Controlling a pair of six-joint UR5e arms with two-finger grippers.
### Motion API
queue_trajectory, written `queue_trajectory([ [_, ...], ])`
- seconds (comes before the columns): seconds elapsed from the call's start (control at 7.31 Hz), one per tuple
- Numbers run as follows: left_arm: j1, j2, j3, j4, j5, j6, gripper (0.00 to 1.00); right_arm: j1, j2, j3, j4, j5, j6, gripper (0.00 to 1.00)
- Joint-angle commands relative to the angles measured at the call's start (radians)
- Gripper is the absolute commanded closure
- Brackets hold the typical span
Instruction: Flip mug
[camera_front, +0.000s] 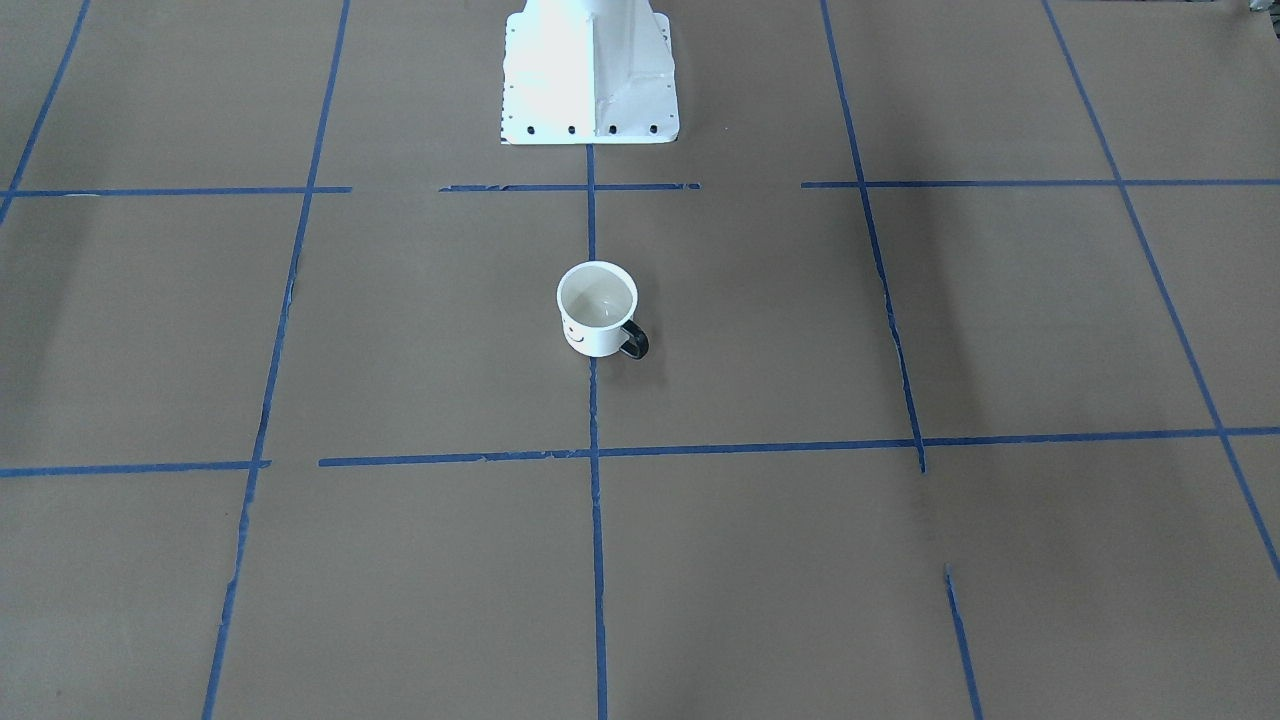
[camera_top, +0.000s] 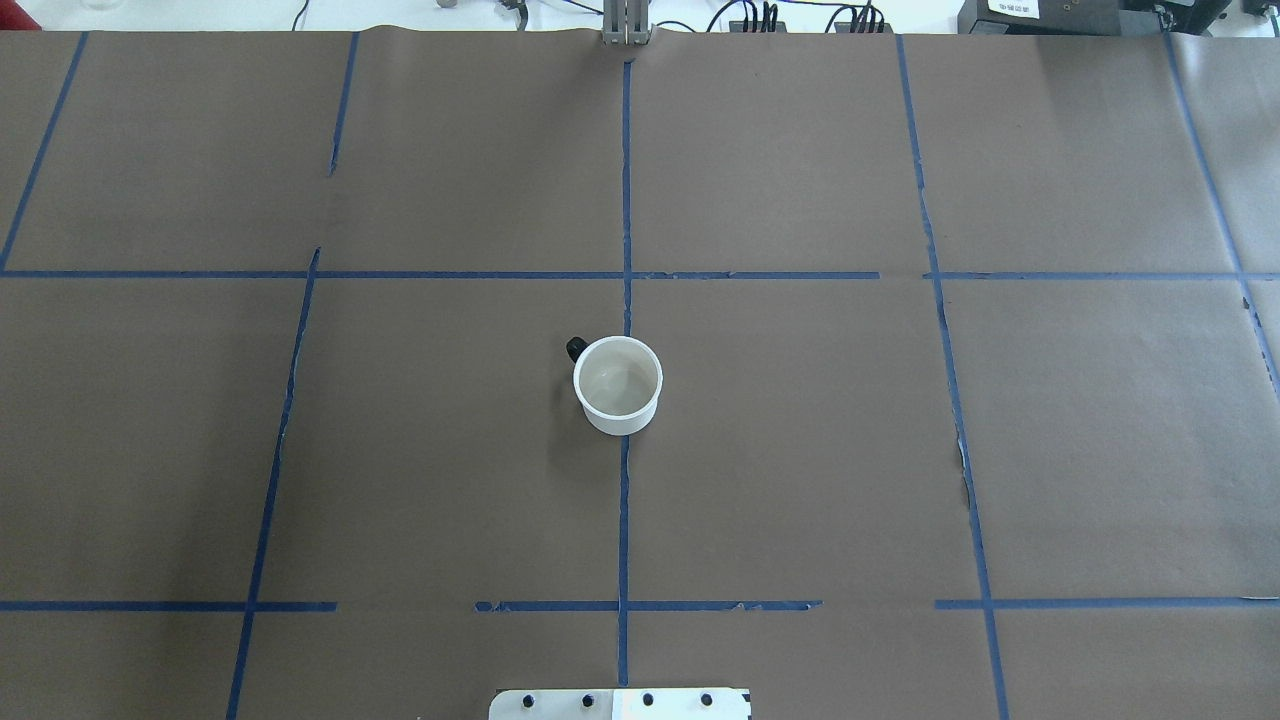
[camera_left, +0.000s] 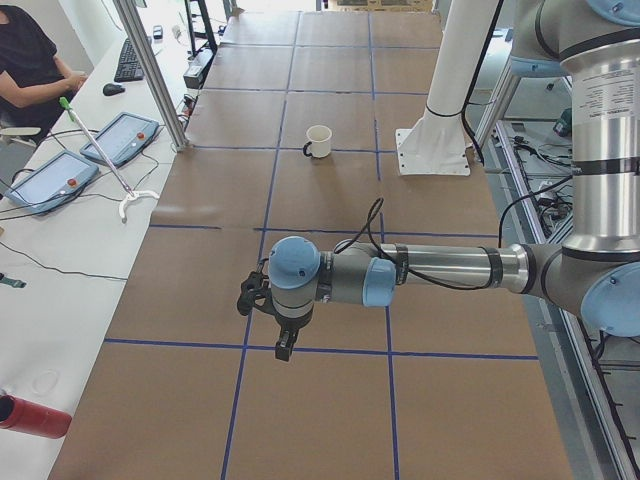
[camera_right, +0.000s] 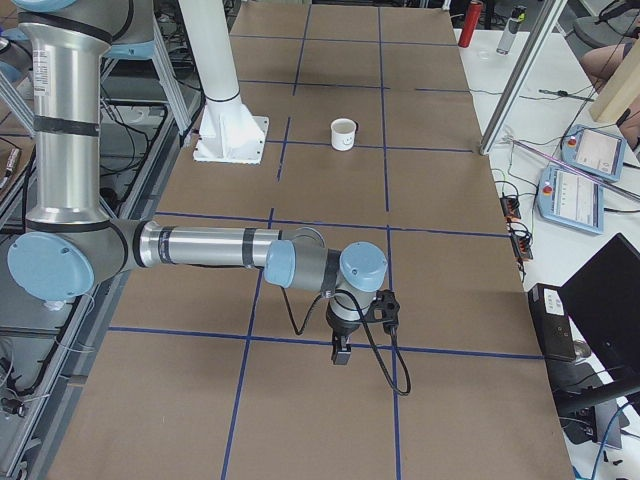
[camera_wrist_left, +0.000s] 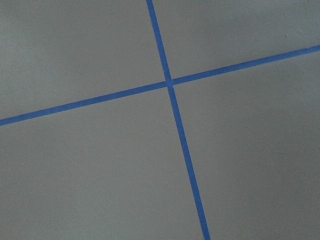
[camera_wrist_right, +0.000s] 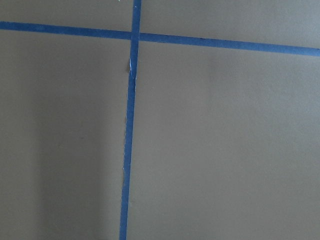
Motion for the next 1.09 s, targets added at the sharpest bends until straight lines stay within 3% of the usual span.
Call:
queue_trajectory([
  [0.0, -0.004, -0.012, 0.004, 0.002, -0.001, -0.002, 0.0, 0.0, 0.001, 0.0, 0.0, 0.0, 0.0, 0.0],
  [0.96, -0.03, -0.024, 0.017, 0.002, 0.0, 0.0, 0.0, 0.0, 0.001, 0.0, 0.0, 0.0, 0.0, 0.0],
])
